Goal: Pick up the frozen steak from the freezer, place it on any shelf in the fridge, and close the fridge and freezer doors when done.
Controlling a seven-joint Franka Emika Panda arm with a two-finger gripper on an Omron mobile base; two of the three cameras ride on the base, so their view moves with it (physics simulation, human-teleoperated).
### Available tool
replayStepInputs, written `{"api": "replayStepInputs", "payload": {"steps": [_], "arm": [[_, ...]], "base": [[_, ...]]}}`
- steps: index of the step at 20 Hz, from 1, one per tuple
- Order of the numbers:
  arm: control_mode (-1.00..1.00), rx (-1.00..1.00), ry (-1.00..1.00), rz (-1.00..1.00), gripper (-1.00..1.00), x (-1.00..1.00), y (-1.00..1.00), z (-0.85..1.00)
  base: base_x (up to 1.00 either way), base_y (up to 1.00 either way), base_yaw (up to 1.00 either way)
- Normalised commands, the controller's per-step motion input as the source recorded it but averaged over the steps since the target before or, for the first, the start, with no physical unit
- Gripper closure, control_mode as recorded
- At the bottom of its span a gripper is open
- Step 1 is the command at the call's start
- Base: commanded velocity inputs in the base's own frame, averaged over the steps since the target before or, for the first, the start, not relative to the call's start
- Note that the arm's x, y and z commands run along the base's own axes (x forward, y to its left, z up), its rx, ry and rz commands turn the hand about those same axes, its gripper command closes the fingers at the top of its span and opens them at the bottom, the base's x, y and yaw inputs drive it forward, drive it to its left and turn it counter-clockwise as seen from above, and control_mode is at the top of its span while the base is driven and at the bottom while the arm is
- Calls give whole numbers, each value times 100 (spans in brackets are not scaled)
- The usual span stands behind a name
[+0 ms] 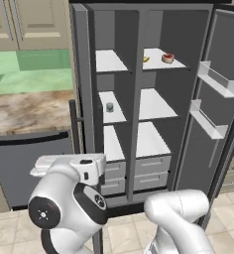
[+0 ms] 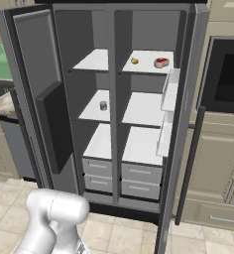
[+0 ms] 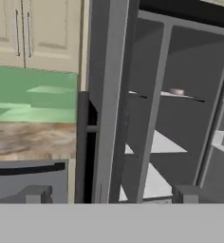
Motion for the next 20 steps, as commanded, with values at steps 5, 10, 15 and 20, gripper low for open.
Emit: {"api": "replayStepInputs", "payload": {"steps": [5, 10, 15, 20], "arm": [[-100, -6, 0, -19, -100, 84, 20, -30], [-100, -1, 0, -20, -100, 83, 27, -23], [-100, 0, 0, -25, -100, 70, 18, -22], [-100, 0, 0, -26, -100, 63, 5, -21]], "base": [[0, 0, 0], [0, 0, 0], [0, 0, 0], [0, 0, 0]]}}
